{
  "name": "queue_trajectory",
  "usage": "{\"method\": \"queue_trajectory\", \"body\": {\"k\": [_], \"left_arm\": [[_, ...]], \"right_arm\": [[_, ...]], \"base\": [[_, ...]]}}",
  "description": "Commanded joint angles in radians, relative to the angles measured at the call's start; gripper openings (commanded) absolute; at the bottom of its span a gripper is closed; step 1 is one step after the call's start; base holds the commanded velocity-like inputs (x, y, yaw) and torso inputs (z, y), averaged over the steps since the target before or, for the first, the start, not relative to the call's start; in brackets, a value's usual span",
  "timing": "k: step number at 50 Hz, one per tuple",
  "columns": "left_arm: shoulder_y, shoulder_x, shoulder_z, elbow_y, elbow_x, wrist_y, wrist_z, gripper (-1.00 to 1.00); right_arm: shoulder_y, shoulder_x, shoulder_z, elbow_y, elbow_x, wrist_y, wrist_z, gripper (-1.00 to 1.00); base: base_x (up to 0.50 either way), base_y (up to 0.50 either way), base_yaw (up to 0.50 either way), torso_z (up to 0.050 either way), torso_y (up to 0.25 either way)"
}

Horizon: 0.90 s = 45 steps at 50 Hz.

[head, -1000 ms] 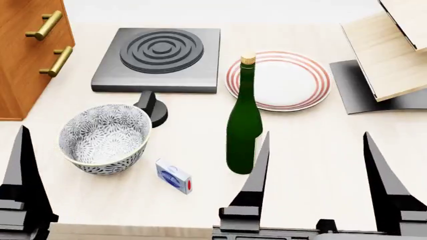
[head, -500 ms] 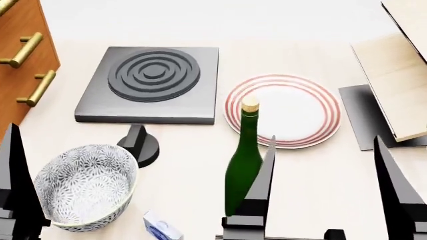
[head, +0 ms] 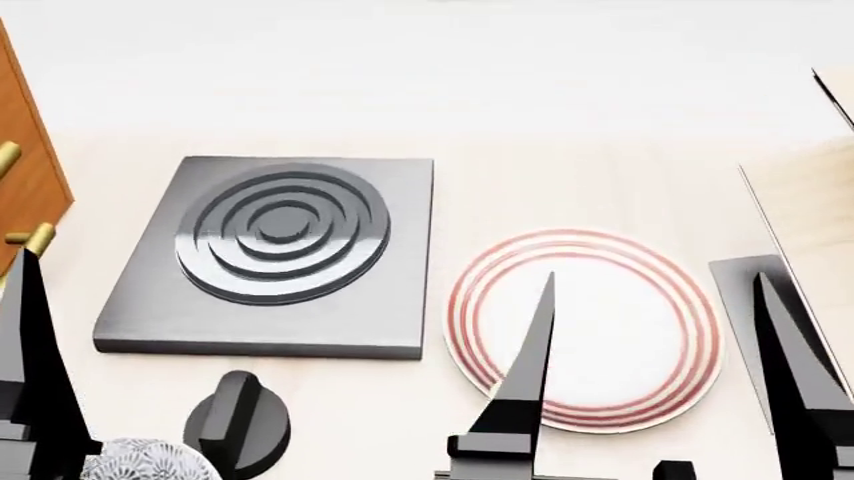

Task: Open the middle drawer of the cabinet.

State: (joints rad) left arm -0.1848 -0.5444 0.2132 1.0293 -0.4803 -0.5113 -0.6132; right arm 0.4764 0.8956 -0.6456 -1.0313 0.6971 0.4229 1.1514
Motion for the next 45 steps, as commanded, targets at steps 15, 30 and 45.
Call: {"method": "queue_trajectory", "body": {"k": [15, 30, 45], "left_arm": [[-0.010, -0.038, 0.032, -0.013, -0.008, 0.029, -0.040, 1.00], [-0.085, -0.122, 0.097, -0.047, 0.096, -0.018, -0.010, 1.00], [-0.241, -0.253, 0.222, -0.191, 0.244, -0.091, 0.124, 1.00]], "right_arm": [[0.028, 0.018, -0.034, 0.004, 0.014, -0.026, 0.018, 1.00], [0.040, 0.019, -0.052, 0.015, 0.017, -0.018, 0.041, 1.00], [0.037, 0.023, -0.066, 0.025, 0.018, -0.031, 0.036, 1.00]], "base": [[0.50, 0.00, 0.00, 0.000, 0.001], [0.17, 0.00, 0.00, 0.000, 0.000], [0.00, 0.00, 0.00, 0.000, 0.000]]}}
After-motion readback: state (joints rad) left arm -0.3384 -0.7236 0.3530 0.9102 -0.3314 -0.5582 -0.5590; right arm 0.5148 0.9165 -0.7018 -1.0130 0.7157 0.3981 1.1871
